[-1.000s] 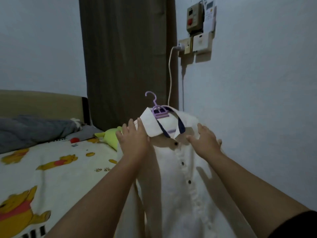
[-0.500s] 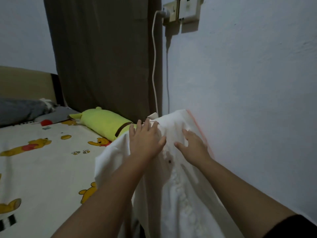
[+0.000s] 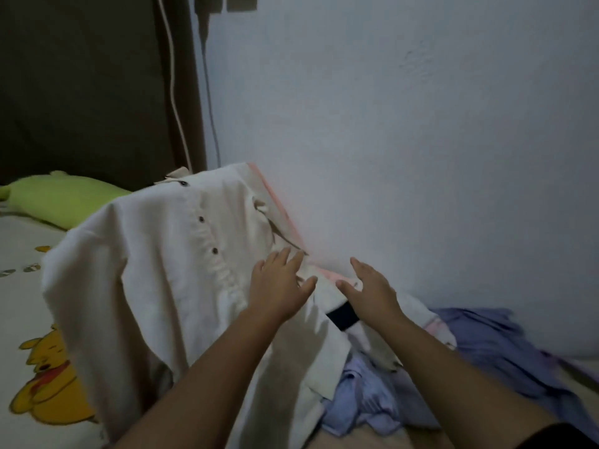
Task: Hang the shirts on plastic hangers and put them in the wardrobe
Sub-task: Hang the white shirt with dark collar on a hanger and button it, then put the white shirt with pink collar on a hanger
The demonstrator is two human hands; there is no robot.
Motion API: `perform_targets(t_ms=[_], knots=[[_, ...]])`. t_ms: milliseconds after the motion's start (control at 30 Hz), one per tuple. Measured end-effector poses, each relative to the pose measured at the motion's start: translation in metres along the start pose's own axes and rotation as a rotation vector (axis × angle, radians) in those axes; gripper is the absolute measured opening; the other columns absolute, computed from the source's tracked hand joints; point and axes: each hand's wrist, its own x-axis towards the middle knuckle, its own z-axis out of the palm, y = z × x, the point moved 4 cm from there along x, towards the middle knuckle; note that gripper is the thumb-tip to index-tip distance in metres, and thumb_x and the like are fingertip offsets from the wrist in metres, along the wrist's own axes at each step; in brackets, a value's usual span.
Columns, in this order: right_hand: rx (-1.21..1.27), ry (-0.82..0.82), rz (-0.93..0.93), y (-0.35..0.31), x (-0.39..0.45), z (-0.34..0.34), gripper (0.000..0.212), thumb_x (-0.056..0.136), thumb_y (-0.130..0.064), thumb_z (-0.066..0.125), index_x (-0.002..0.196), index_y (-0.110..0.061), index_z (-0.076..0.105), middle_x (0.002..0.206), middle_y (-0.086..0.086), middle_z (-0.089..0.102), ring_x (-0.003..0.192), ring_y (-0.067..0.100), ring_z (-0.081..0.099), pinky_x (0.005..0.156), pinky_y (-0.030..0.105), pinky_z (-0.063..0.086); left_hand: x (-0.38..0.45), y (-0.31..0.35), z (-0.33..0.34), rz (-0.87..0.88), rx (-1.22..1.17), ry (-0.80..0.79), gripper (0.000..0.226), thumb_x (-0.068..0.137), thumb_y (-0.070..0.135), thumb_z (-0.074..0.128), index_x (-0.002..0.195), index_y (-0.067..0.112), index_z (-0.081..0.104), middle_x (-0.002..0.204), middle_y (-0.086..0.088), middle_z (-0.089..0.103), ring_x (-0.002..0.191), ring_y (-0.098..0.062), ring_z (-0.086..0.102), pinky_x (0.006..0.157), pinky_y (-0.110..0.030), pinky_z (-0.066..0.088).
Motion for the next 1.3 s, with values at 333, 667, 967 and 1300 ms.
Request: perform_targets(t_ms=[333,667,967,1300], knots=[[0.052,0.036,0.247,0.156,-0.020,-0.017,0.061,0.091,-0.041,0.056,0.143,-0.016,0.038,0.147,0.007,0.041,0.132,0.024,0.039,0.109,0.039,0.033,0.014,0.098,0.121,0.204,-0.139,-0.164,0.065,0.094,0.052,0.045,0.150,0.024,0.028,0.157,-0.002,0.027,0.142,-0.020,0.023,0.111,-0.034,0.024],[0.095,-0.068,0.033,0.226,0.019,0.036,0.045,0.093,-0.022,0.057,0.137,-0.017,0.048,0.145,0.002,0.042,0.136,0.013,0.032,0.107,0.015,0.016,0.033,0.102,0.241,0.288,-0.374,-0.314,0.063,0.094,0.048,0.038,0.150,0.021,0.028,0.157,0.002,0.024,0.145,-0.010,0.018,0.112,-0.016,0.008],[0.177,0.174,0.111,0.271,0.009,0.050,0.049,0.076,-0.010,0.042,0.122,0.000,0.059,0.133,0.019,0.052,0.128,0.027,0.044,0.110,0.014,0.019,0.022,0.115,0.264,0.543,-0.400,-0.231,0.059,0.087,0.054,0.051,0.133,0.018,0.054,0.150,-0.007,0.039,0.142,-0.023,0.028,0.114,-0.031,0.019],[0.228,0.205,0.163,0.287,-0.017,0.010,0.047,0.081,-0.014,0.051,0.126,-0.001,0.054,0.130,0.016,0.054,0.124,0.028,0.048,0.105,0.045,0.041,0.020,0.158,0.287,0.922,-0.126,-0.470,0.063,0.077,0.056,0.067,0.124,0.014,0.064,0.143,-0.013,0.049,0.138,-0.036,0.035,0.110,-0.044,0.030]])
